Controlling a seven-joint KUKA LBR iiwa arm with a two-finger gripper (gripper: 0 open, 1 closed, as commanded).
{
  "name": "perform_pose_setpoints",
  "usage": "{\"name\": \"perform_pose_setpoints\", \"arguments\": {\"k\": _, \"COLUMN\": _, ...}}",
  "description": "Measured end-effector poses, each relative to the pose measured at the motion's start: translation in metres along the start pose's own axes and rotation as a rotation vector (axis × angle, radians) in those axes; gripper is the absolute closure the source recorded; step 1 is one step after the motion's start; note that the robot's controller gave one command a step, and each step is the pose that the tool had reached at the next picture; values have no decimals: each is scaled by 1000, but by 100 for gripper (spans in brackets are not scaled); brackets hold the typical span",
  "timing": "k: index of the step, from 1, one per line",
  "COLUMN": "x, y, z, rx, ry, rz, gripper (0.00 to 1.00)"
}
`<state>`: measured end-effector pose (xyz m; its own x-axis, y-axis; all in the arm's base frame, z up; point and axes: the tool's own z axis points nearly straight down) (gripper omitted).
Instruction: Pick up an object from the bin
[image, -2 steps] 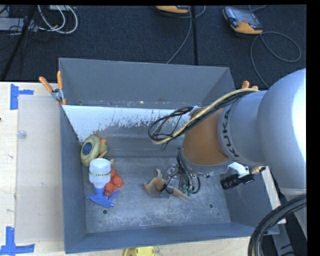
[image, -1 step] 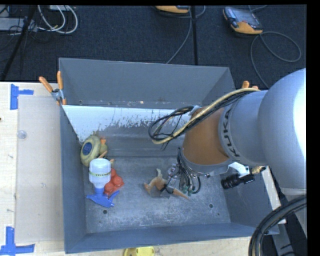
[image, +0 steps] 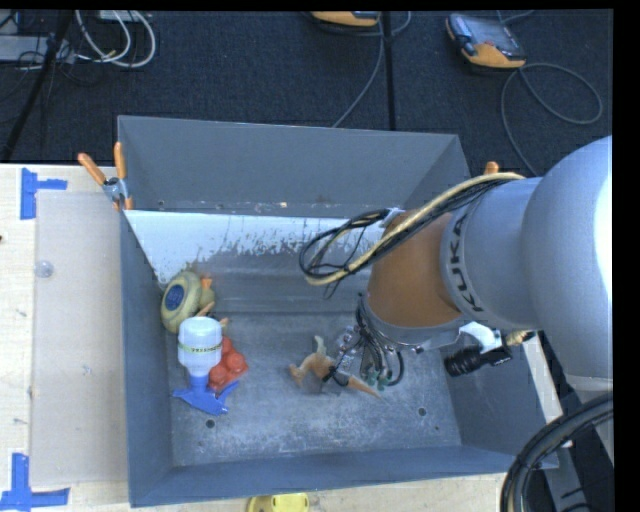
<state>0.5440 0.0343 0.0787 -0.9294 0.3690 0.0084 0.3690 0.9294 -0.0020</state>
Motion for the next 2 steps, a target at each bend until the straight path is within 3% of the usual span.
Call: {"name": "perform_pose_setpoints", "arguments": {"k": 2, "x": -1, "y": 0, "z": -14, "rx": -1, "ry": -2, "rz": 0, "gripper": 100}}
